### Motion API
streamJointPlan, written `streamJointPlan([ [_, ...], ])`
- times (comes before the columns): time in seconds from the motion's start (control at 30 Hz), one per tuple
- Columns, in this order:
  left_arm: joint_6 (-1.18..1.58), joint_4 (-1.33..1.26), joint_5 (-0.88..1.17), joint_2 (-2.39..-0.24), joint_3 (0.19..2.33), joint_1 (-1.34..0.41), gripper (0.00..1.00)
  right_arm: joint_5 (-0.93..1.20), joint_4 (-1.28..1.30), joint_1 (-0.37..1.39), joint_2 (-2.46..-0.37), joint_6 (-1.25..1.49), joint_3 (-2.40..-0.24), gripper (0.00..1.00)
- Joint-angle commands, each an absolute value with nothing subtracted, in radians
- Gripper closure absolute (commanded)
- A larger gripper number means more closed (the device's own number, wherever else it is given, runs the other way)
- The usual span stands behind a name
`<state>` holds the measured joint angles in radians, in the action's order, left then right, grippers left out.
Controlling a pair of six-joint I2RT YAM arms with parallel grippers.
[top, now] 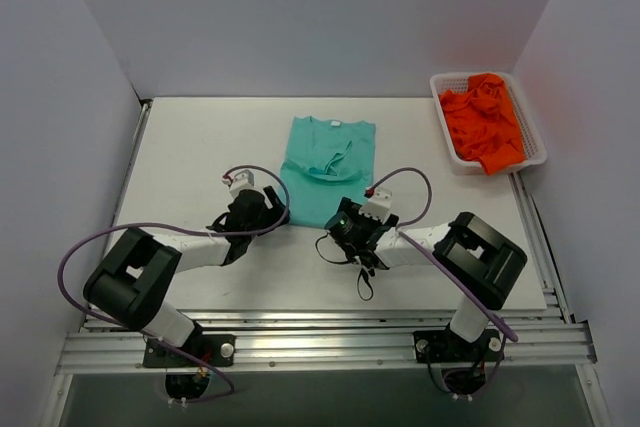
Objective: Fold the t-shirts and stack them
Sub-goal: Fold the tshirt
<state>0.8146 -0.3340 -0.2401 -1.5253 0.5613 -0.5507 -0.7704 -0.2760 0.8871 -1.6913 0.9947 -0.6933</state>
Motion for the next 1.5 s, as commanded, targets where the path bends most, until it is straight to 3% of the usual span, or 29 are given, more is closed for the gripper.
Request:
streamJointPlan([
  [0.0,0.838,-0.400,-0.244,-1.572,0.589,-0.554,0.16,-0.761,-0.271,0.890,-1.733,1.023,-0.712,0.02],
  [0.1,0.838,-0.405,-0.241,-1.600,0.606,-0.554,0.17,-0.758,-0.281,0.890,-1.753,1.020,-0.719,0.09],
  [0.2,0.841,-0.423,-0.244,-1.615,0.609,-0.552,0.22,-0.756,-0.284,0.890,-1.759,1.020,-0.719,0.28],
  [0.27,0.841,-0.426,-0.252,-1.618,0.609,-0.552,0.30,-0.759,-0.281,0.890,-1.761,1.020,-0.719,0.44],
  [0.3,0.841,-0.428,-0.256,-1.620,0.611,-0.554,0.42,-0.759,-0.281,0.890,-1.759,1.022,-0.718,0.50],
  [0.33,0.841,-0.428,-0.259,-1.620,0.611,-0.552,0.48,-0.761,-0.279,0.890,-1.756,1.022,-0.716,0.64],
  [0.4,0.838,-0.426,-0.270,-1.626,0.620,-0.554,0.60,-0.764,-0.281,0.890,-1.755,1.023,-0.709,0.75],
  [0.43,0.836,-0.426,-0.273,-1.629,0.623,-0.552,0.71,-0.764,-0.281,0.890,-1.755,1.023,-0.709,0.83],
  [0.5,0.833,-0.429,-0.275,-1.637,0.630,-0.554,0.78,-0.765,-0.278,0.888,-1.758,1.023,-0.706,0.89],
  [0.53,0.831,-0.431,-0.275,-1.638,0.634,-0.552,0.85,-0.765,-0.275,0.890,-1.755,1.023,-0.707,0.90],
  [0.67,0.822,-0.431,-0.275,-1.634,0.635,-0.554,0.97,-0.772,-0.252,0.890,-1.741,1.028,-0.704,0.98],
  [1.07,0.844,-0.319,-0.374,-1.321,0.485,-0.663,0.98,-0.833,-0.062,1.012,-1.576,1.140,-0.683,1.00],
  [1.47,0.980,0.225,-0.511,-0.745,0.429,-0.874,0.98,-0.968,0.478,1.308,-1.382,1.494,-0.776,1.00],
])
